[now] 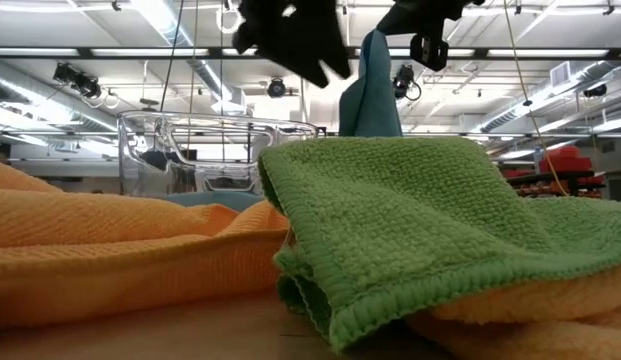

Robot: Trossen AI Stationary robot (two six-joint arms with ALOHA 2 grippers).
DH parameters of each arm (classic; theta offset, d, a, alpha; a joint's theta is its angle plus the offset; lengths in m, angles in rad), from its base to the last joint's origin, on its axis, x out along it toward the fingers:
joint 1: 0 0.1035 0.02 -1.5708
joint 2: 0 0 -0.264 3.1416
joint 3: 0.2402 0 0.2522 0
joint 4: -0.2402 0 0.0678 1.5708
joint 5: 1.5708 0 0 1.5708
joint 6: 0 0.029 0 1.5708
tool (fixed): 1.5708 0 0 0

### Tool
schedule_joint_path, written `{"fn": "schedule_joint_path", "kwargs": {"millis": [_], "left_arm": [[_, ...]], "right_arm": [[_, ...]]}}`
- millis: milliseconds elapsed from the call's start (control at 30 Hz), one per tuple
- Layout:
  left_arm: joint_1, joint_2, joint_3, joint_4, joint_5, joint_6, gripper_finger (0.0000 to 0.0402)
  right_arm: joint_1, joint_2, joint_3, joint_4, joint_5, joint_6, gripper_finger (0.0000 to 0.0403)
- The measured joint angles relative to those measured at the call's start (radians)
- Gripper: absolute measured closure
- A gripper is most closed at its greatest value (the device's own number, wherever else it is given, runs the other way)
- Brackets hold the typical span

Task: Fold microfiber towels
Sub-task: Fold the blue towel

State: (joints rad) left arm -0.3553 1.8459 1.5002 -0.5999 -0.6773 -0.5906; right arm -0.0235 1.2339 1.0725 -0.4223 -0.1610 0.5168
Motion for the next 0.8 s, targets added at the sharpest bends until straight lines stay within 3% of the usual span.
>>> {"fn": "schedule_joint_path", "kwargs": {"millis": [167, 333, 800], "left_arm": [[0.009, 0.018, 0.000, 0.013, -0.004, 0.001, 0.0138], [0.017, 0.043, -0.001, -0.003, -0.015, 0.001, 0.0129], [0.051, 0.070, -0.001, 0.078, -0.034, -0.001, 0.0218]], "right_arm": [[0.000, 0.000, 0.000, 0.003, 0.004, 0.013, 0.0397], [0.000, 0.000, 0.000, 0.004, 0.004, 0.019, 0.0397], [0.000, 0.000, 0.000, 0.003, 0.004, 0.018, 0.0397]]}}
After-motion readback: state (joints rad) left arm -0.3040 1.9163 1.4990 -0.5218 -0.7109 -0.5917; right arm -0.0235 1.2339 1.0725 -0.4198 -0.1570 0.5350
